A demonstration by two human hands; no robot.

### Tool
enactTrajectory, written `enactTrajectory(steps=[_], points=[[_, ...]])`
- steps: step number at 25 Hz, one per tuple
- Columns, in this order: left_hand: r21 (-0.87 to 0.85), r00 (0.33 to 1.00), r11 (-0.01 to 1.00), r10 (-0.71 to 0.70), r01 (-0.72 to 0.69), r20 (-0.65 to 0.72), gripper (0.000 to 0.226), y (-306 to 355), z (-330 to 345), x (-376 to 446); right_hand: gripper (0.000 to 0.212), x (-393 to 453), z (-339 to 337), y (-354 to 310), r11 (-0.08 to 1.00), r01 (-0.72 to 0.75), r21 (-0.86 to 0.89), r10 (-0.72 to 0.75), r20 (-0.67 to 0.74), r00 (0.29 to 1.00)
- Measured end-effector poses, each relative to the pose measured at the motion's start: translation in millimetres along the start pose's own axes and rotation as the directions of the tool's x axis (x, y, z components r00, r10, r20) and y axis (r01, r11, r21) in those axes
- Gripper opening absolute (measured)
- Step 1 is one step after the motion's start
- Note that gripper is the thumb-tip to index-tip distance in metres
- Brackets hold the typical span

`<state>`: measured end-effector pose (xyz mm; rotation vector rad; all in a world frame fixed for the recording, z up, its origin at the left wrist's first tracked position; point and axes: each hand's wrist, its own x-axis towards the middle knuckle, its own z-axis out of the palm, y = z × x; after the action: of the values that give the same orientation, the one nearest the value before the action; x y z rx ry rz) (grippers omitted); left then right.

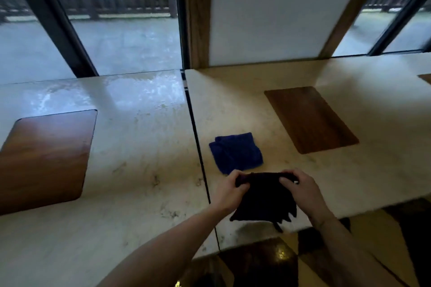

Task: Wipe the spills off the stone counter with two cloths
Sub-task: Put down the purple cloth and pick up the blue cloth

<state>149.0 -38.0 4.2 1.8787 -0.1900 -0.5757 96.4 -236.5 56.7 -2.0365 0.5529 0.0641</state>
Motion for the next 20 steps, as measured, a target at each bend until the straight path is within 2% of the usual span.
enactTrajectory(steps=[4,7,10,12,15,18,20], points=[[-0.156,0.973,0.961,-0.231,0.228,0.002,0.010,-2,-6,10,0.008,46,1,-6,0.993,-0.108,-0.052,0.118,0.274,0.954],[-0.191,0.900,0.880,-0.433,0.434,0.050,0.014,-16,2,14,0.013,73,3,2,0.948,-0.304,-0.098,0.313,0.473,0.824],[-0.154,0.859,0.847,-0.511,0.509,0.027,0.013,-26,16,23,0.017,99,5,18,0.909,-0.358,-0.215,0.416,0.537,0.734],[-0.165,0.854,0.845,-0.519,0.508,-0.027,0.013,-25,26,29,0.019,114,6,28,0.919,-0.295,-0.261,0.393,0.566,0.725],[-0.019,0.865,0.872,-0.487,0.488,-0.118,0.017,-20,32,35,0.018,129,9,45,0.946,-0.149,-0.289,0.301,0.605,0.737],[0.072,0.879,0.886,-0.438,0.457,-0.190,0.020,-16,31,31,0.015,145,11,48,0.926,0.051,-0.374,0.223,0.651,0.726],[0.159,0.882,0.881,-0.401,0.446,-0.248,0.020,-13,28,33,0.015,160,11,41,0.921,0.138,-0.364,0.137,0.634,0.761]])
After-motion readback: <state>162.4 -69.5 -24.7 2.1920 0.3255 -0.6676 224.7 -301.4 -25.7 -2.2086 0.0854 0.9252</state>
